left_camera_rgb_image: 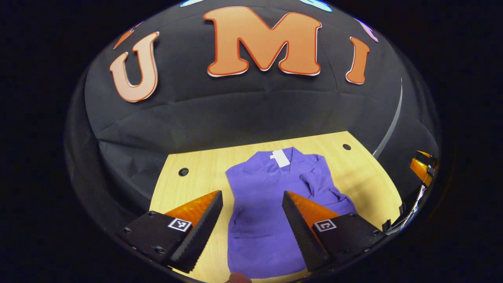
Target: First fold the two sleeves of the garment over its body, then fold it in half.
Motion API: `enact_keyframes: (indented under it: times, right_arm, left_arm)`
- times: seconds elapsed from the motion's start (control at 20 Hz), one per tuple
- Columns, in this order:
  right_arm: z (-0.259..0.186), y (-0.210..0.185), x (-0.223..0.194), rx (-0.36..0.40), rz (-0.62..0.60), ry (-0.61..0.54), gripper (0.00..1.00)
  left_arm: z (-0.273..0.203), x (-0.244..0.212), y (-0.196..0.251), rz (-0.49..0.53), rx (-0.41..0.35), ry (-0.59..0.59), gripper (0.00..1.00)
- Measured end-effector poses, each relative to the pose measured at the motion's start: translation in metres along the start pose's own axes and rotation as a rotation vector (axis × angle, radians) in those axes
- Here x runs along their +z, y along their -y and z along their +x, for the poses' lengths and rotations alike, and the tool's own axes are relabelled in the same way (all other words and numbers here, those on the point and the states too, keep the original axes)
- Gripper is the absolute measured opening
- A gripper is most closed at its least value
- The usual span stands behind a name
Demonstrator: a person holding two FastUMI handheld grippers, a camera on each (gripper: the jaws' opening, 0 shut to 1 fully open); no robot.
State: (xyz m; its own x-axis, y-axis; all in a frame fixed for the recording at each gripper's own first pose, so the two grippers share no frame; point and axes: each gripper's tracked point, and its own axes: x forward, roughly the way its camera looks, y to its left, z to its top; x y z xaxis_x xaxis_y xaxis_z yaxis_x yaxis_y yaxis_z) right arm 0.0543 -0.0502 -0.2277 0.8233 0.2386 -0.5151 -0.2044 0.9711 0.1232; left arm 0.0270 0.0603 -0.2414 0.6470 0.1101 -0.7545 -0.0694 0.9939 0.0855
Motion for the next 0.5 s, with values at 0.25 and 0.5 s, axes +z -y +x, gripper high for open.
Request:
enact_keyframes:
  times: [0.25, 0.5]
  right_arm:
    - [0.009, -0.029, -0.055, 0.038, -0.03, -0.143, 0.95]
    - [0.014, -0.054, -0.107, 0.08, -0.056, -0.279, 0.96]
  left_arm:
    - [-0.005, -0.069, -0.015, -0.047, 0.02, -0.077, 0.98]
    - [-0.005, -0.127, -0.029, -0.071, 0.054, -0.166, 0.98]
